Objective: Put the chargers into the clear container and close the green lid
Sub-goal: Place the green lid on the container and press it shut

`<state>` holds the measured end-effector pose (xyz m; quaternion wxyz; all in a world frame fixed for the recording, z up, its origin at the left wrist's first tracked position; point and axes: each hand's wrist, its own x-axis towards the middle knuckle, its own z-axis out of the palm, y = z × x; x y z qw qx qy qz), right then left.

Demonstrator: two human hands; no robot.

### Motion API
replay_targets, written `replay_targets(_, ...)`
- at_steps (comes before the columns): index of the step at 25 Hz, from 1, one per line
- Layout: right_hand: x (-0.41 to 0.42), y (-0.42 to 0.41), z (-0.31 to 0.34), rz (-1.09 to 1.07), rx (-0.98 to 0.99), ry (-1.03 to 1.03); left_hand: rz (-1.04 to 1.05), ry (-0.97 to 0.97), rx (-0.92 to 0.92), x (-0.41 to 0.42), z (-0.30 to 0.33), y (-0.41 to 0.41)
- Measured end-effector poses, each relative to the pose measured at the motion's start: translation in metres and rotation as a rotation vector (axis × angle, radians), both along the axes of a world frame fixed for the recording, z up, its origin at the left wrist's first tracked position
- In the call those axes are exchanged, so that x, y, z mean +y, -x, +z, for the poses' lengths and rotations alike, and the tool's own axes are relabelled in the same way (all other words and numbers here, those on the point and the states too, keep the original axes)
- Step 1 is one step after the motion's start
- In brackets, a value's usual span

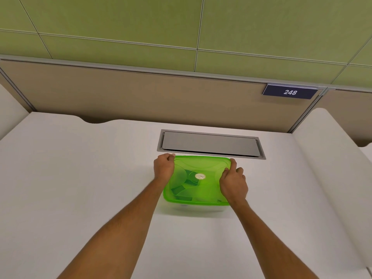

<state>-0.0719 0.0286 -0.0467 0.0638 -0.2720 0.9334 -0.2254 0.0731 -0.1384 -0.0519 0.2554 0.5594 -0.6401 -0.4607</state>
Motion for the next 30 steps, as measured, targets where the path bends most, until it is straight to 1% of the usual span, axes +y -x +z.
replay_targets(5,-0.021,0.022,0.006,0.007,-0.072,-0.095,-0.014,0.079,-0.067,0.004,0.000,-0.001)
replay_targets(8,-0.031,0.032,0.009,-0.043,-0.123,-0.093,-0.021,0.111,-0.083,0.005,0.001,-0.002)
replay_targets(11,-0.044,0.034,0.011,-0.073,-0.130,-0.092,-0.040,0.145,-0.101,0.006,0.002,-0.002)
replay_targets(15,-0.056,0.047,0.013,-0.033,-0.144,-0.126,-0.058,0.176,-0.135,0.006,0.003,-0.001)
replay_targets(19,-0.058,0.064,0.008,0.007,-0.212,-0.174,-0.072,0.203,-0.156,0.007,0.003,0.000)
replay_targets(26,-0.059,0.076,0.002,0.069,-0.252,-0.058,-0.061,0.200,-0.135,0.008,0.002,0.000)
replay_targets(30,-0.058,0.076,-0.004,0.075,-0.225,-0.022,-0.059,0.189,-0.117,0.007,0.000,0.000)
